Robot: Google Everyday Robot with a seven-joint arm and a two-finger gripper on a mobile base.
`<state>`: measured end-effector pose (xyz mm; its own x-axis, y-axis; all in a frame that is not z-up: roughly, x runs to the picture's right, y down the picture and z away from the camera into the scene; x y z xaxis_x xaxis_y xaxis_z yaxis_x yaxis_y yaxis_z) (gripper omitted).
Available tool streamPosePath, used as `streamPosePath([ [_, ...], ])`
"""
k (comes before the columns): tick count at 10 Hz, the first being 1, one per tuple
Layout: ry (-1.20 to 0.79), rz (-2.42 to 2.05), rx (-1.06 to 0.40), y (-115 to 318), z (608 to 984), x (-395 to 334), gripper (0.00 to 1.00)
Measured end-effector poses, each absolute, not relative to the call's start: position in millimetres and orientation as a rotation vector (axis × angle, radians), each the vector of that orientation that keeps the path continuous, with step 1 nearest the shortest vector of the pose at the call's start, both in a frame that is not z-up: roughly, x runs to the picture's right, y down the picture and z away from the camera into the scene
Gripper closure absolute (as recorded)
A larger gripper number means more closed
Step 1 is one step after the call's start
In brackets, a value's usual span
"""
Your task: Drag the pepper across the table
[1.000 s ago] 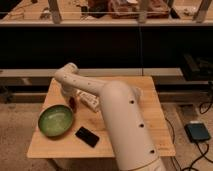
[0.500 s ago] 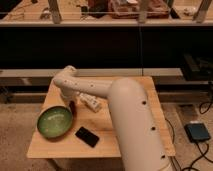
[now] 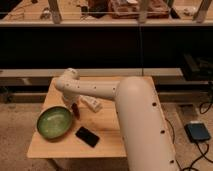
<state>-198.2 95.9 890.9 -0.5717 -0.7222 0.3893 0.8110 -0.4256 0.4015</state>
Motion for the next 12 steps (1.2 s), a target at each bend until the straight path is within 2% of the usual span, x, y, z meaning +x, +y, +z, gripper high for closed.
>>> streamPosePath([
  [2,-0.679,-2.071,-0.194,99.7,886.1,-191.4,0.96],
  [3,-0.678,-2.079,-0.189,105.0,879.8,-197.1,0.86],
  [4,-0.671,-2.09,-0.185,108.6,875.7,-202.0,0.8],
  [12,-0.646,-2.113,-0.168,118.1,862.3,-200.8,0.78],
])
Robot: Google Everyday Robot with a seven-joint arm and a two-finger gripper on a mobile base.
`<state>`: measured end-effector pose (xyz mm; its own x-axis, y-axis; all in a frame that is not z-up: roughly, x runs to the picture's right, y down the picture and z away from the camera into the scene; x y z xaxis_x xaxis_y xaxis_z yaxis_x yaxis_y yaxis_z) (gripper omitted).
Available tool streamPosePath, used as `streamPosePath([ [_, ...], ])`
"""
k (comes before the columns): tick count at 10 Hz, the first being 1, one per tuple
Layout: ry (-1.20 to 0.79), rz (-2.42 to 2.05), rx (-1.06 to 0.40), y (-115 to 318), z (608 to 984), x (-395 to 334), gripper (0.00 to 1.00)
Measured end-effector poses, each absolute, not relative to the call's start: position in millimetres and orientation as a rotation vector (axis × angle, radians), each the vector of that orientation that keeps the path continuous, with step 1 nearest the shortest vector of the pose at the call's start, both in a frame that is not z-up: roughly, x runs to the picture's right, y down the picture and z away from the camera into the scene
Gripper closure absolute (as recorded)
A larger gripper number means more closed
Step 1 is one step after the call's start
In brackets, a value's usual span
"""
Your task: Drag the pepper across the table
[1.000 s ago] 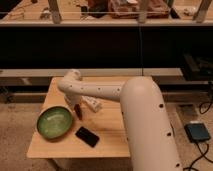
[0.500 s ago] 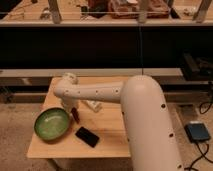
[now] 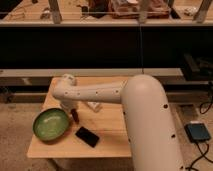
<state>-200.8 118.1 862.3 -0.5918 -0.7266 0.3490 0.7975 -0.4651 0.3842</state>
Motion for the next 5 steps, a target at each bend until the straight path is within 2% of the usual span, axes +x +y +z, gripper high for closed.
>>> streamPosePath([
  [5,-0.633,-2.128,-0.151,122.0,855.4,-206.6,0.78],
])
